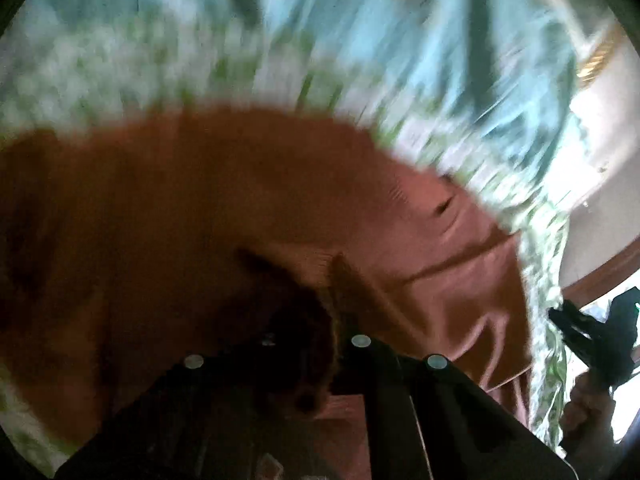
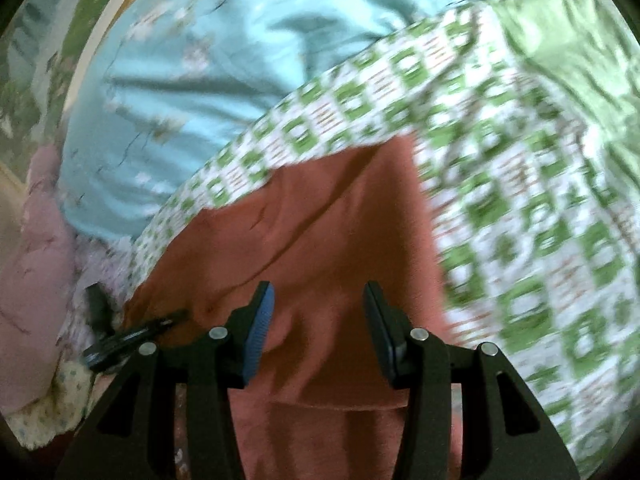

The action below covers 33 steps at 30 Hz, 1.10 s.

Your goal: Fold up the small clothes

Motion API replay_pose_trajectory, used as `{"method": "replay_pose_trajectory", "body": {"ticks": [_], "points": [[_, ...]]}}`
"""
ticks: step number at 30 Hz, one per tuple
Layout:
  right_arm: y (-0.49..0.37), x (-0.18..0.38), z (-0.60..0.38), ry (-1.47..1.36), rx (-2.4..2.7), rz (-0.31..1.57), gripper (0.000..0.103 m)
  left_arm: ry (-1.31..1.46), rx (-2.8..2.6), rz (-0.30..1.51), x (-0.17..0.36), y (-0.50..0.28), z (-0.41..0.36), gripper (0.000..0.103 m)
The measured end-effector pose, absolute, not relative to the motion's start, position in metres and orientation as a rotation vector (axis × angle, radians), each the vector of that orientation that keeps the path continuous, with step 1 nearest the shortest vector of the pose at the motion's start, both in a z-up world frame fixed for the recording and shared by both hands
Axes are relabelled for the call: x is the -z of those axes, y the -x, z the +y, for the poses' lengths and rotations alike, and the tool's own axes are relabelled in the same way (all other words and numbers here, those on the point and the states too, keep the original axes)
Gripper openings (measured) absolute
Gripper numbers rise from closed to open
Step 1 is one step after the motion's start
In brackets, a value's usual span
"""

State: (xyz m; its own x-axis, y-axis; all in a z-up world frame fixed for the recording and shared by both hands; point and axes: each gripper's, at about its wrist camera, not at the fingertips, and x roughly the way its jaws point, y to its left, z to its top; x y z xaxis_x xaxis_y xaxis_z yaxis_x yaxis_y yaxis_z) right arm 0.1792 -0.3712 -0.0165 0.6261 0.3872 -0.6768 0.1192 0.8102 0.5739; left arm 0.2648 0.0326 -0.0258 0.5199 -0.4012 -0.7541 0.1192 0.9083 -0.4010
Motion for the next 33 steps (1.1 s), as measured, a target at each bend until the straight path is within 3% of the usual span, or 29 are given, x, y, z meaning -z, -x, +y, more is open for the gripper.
{"method": "replay_pose_trajectory", "body": {"ticks": [5,10,15,16,17,22,23,24,27,30,33], "points": [[-0.189,0.027,-0.394,-0.574,-0.048,0.916,0.053,0.301,0.189,1.043,0.052,-0.261,0.07,0.004],[-0.212,0.048,-0.393,-0.546,-0.029,0.985,0.06,0.335,0.15,0.99,0.043,-0.255,0.083,0.004],[-0.232,0.069,-0.374,-0.497,-0.081,1.036,0.061,0.285,0.159,1.003,0.045,-0.261,0.07,0.004],[-0.234,0.073,-0.369,-0.477,-0.09,1.048,0.055,0.287,0.156,1.006,0.047,-0.261,0.07,0.004],[-0.238,0.079,-0.364,-0.458,-0.111,1.072,0.011,0.291,0.154,1.012,0.048,-0.263,0.068,0.004],[-0.236,0.07,-0.387,-0.473,-0.072,1.029,0.008,0.224,0.206,0.967,0.037,-0.267,0.037,0.004],[-0.236,0.071,-0.392,-0.459,-0.052,1.032,0.007,0.203,0.196,0.98,0.041,-0.27,0.033,0.004],[-0.237,0.076,-0.397,-0.466,-0.039,1.05,0.0,0.189,0.174,1.004,0.051,-0.274,0.032,0.004],[-0.238,0.085,-0.413,-0.47,0.035,1.079,0.0,0.232,0.165,1.055,0.065,-0.275,0.041,0.005],[-0.23,0.07,-0.418,-0.541,-0.003,1.04,0.001,0.279,0.177,1.052,0.056,-0.266,0.047,0.013],[-0.221,0.052,-0.407,-0.551,-0.063,1.01,0.012,0.306,0.166,1.057,0.051,-0.257,0.053,0.021]]}}
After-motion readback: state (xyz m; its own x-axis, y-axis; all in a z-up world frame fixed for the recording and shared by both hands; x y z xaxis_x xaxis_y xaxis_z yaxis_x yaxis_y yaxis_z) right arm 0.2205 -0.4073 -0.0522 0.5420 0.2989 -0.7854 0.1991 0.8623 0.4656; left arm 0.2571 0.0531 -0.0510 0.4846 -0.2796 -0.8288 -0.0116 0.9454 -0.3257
